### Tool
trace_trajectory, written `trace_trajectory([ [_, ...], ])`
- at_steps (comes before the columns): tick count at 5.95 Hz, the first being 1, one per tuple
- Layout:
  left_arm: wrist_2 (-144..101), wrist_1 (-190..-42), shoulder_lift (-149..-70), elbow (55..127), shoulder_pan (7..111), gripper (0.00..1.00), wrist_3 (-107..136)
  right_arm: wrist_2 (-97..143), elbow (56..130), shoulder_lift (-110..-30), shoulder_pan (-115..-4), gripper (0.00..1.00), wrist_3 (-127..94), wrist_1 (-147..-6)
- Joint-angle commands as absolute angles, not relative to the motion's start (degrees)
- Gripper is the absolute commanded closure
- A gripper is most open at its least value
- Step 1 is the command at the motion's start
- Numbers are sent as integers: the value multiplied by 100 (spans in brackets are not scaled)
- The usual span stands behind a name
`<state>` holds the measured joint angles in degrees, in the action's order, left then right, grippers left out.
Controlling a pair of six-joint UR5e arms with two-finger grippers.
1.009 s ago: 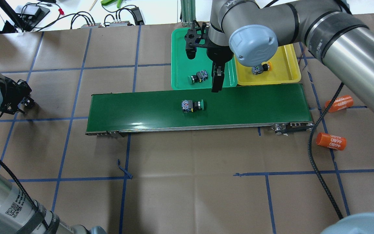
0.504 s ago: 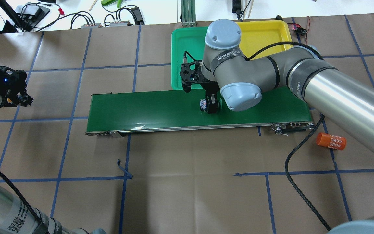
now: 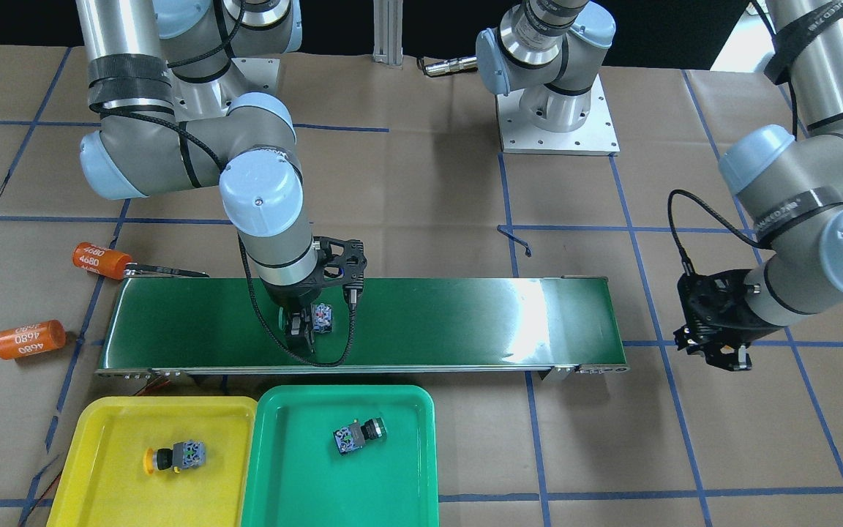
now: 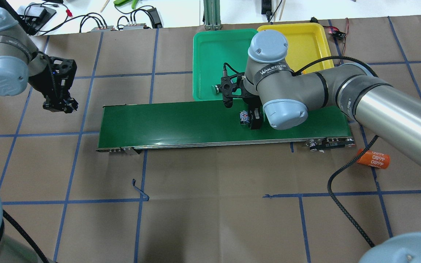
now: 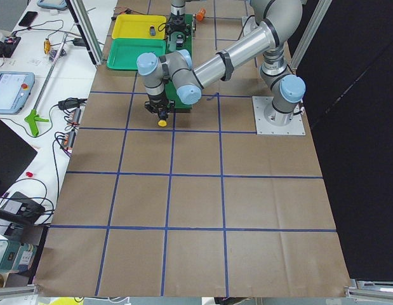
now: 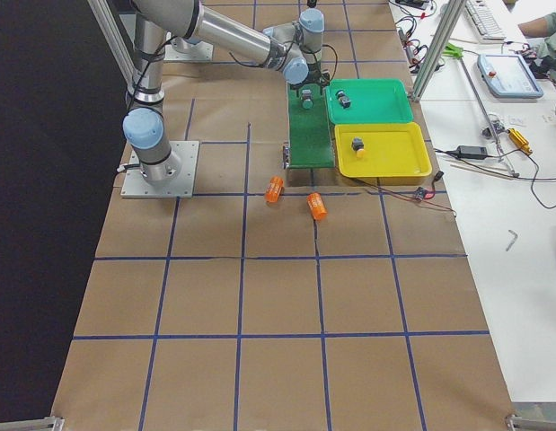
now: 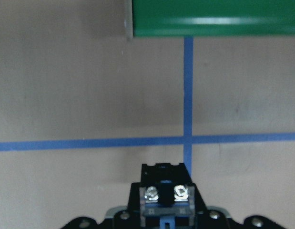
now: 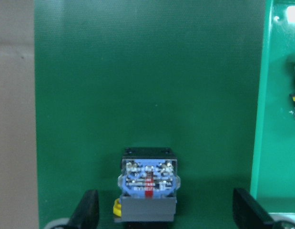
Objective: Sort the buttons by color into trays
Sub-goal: 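Place green button in green tray with right while left places yellow button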
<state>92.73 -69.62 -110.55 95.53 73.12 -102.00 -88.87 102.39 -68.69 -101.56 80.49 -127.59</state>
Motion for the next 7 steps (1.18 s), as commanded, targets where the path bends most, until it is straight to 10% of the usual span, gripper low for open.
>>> trace_trajectory([
  [1, 9211, -6996, -10881, 9851, 8248, 100, -8830, -9157, 10344, -6969, -9837, 50, 8147, -12753],
  [3, 9211, -6385, -10943, 10201, 8797, 88, -8456, -9167, 10362, -7127, -9485, 82, 8707, -12683],
  [4, 9194, -6337, -10899, 10326, 8789, 11, -8403, -9158, 10275, -7302, -9109, 84, 9206, -12657],
  [7, 9229, -7385, -9981, 10257, 8824, 4, -5875, -8721, 9182, -6851, -9070, 83, 9229, -12718],
])
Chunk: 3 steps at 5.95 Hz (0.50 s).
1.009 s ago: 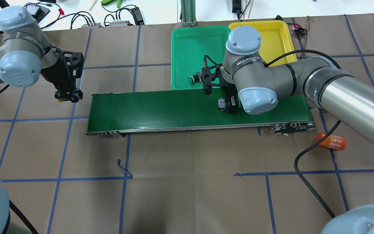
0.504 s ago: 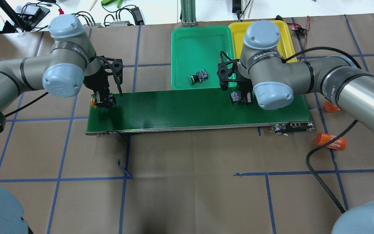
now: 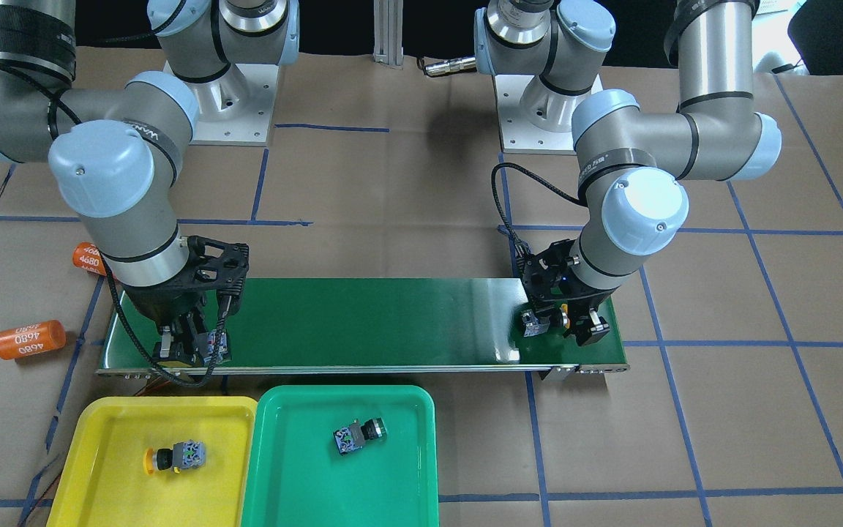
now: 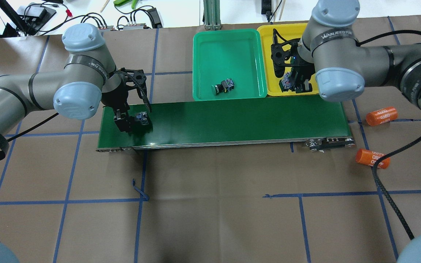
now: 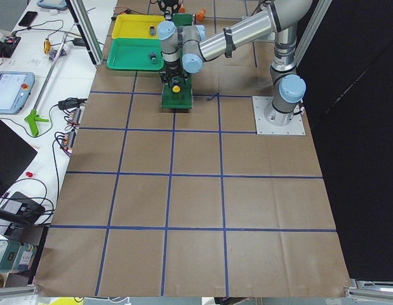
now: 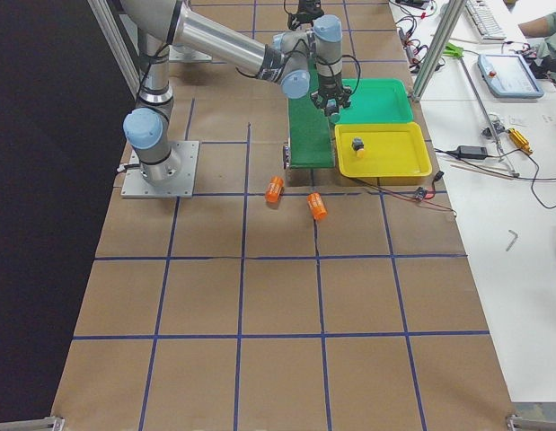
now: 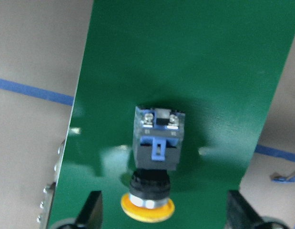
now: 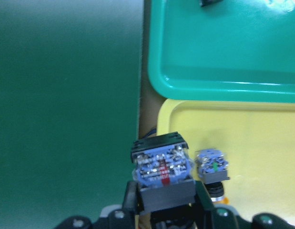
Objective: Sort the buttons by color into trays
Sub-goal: 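Place green button in green tray with right while left places yellow button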
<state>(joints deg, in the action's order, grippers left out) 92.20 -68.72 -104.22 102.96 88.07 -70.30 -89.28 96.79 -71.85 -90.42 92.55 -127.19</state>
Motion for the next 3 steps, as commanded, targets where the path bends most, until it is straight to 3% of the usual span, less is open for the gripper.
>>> trace_trajectory([
  [1, 9229, -7731, -9628, 10231, 8824, 4, -4792, -8675, 8662, -6420, -9305, 83, 9142, -12735],
  [3, 9229, -9009, -8907, 9794, 8798, 4, -2805, -8666, 7337, -5192, -9850, 82, 8327, -12779],
])
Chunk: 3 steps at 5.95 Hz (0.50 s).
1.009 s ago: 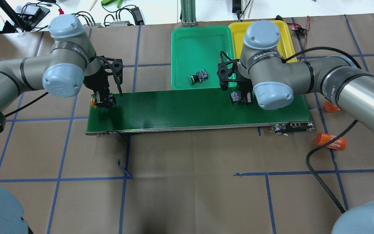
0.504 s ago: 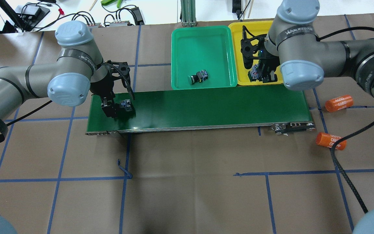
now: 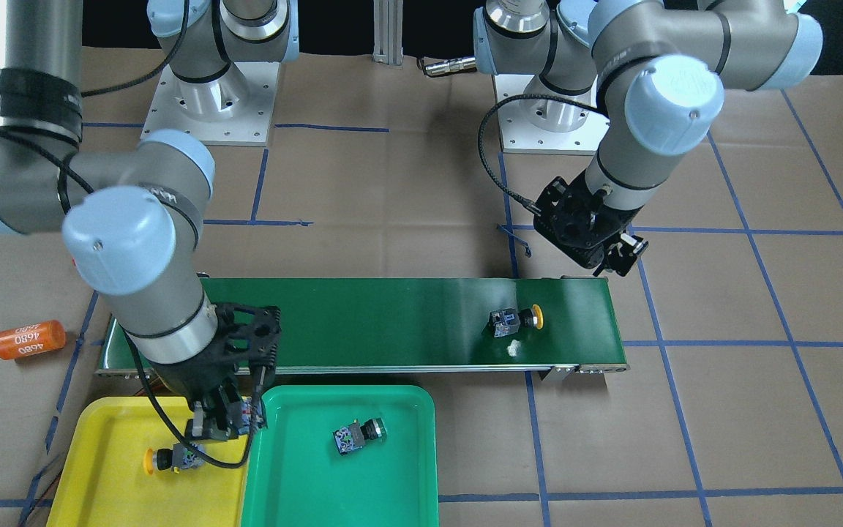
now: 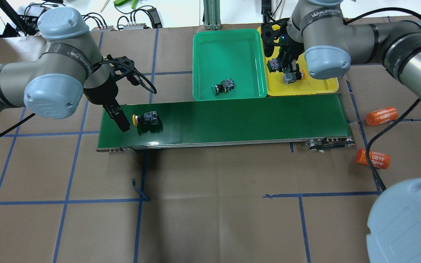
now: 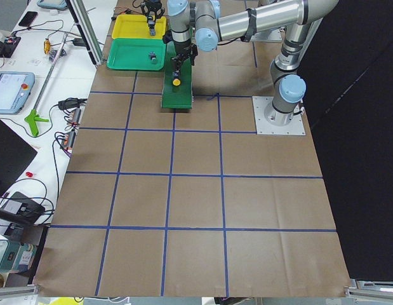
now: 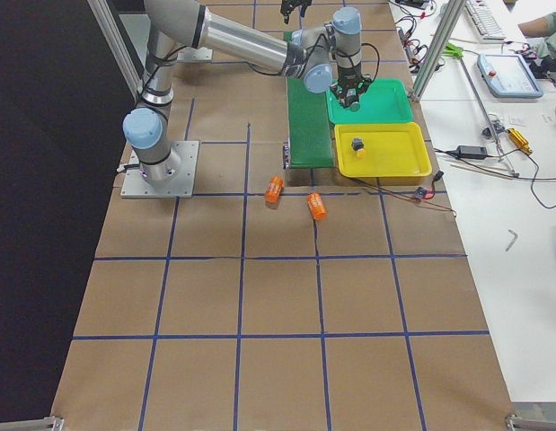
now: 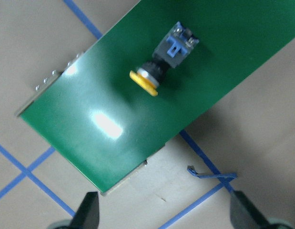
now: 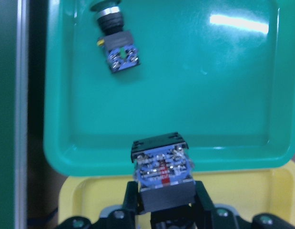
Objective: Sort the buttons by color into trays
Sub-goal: 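Place green button in green tray with right while left places yellow button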
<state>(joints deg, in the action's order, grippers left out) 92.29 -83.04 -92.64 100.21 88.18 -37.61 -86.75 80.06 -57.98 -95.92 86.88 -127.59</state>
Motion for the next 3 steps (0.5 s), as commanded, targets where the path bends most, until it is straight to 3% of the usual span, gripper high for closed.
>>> trace_trajectory([
  [1, 9246, -9374, -8816, 9504, 8807, 4, -2256, -8527, 6956, -4724, -10035, 78, 8141, -12797],
  [3, 9220, -9501, -8973, 9273, 8807, 2, -1216, -7903, 6952, -4605, -10081, 0, 8025, -12762],
])
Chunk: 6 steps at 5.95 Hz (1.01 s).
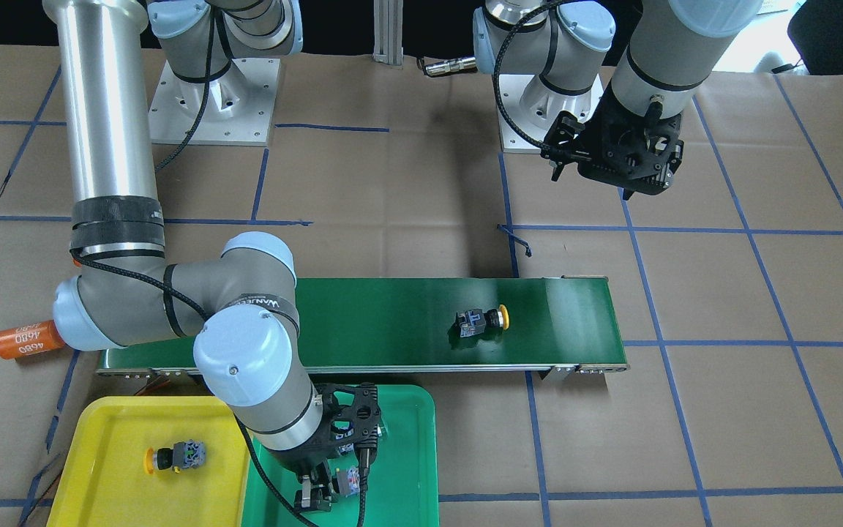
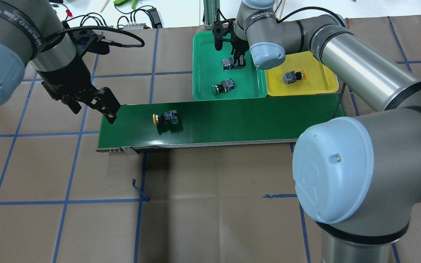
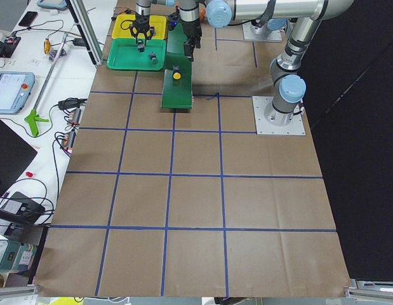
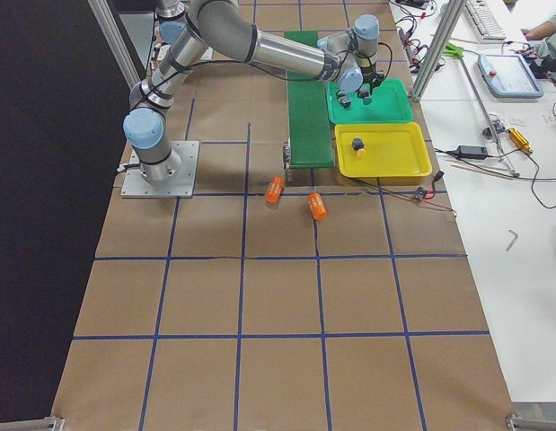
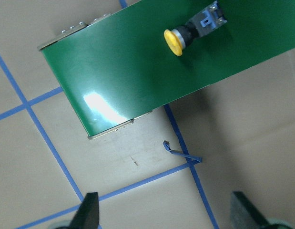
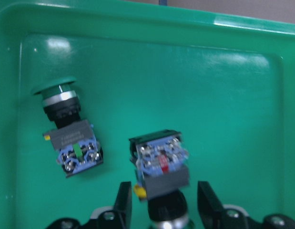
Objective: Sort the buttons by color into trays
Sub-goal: 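Raise left gripper from the belt while right gripper moves back over belt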
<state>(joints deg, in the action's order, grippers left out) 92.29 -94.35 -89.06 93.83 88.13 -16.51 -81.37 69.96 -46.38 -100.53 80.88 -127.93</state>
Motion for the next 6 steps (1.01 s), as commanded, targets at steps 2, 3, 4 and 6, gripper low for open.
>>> trace_trajectory([
  [2, 9002, -8969, -8965, 9264, 8850, 2, -294, -8443, 7013, -5479, -10064, 0, 8051, -11550],
  [3, 8965, -8887, -8956, 9264, 8851, 2, -273, -8472, 7144, -5998, -10055, 0, 8042, -10574],
  [4, 9008, -8886, -8939, 9264, 8851, 2, -290, -8742, 7554, -6464, -10029, 0, 8085, -9877],
  [6, 9009, -8886, -8833, 9334, 8842, 2, -351, -9106, 9080, -7650, -10020, 0, 8042, -9992],
])
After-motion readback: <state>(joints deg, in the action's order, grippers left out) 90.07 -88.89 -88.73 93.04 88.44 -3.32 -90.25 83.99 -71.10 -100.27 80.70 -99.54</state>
